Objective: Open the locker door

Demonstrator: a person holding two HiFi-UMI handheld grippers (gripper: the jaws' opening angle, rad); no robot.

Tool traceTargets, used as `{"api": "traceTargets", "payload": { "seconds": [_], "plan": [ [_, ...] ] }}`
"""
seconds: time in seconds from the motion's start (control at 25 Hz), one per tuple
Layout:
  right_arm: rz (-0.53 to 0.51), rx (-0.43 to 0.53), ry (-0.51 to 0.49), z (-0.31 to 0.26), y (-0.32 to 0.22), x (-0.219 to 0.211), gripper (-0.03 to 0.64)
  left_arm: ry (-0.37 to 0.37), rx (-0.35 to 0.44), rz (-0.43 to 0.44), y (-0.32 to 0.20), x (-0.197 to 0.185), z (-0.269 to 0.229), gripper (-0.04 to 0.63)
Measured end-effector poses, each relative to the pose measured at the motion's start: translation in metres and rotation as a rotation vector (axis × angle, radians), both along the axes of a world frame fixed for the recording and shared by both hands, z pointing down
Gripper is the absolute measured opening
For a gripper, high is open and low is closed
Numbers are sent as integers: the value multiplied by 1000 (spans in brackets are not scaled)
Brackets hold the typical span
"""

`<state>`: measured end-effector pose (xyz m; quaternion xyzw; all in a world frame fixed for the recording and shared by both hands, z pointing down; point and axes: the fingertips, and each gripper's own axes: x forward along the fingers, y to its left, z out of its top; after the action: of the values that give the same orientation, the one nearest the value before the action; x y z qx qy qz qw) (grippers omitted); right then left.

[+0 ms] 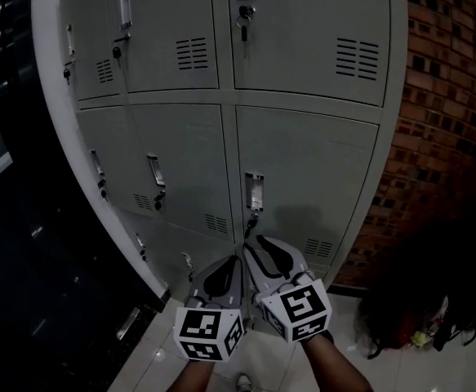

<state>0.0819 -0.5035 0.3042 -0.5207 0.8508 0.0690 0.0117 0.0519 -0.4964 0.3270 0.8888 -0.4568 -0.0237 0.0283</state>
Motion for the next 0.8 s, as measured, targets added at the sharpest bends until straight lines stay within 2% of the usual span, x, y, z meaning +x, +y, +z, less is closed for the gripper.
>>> {"api": "traceTargets", "payload": {
  "seconds": [0.4, 0.8],
  "plan": [
    [58, 2, 8, -8, -57, 2, 98, 12, 9, 35, -51, -7, -7, 6],
    [111, -12, -3, -12, -104, 3, 152, 24, 13, 53, -79, -22, -8, 6]
  ]
}}
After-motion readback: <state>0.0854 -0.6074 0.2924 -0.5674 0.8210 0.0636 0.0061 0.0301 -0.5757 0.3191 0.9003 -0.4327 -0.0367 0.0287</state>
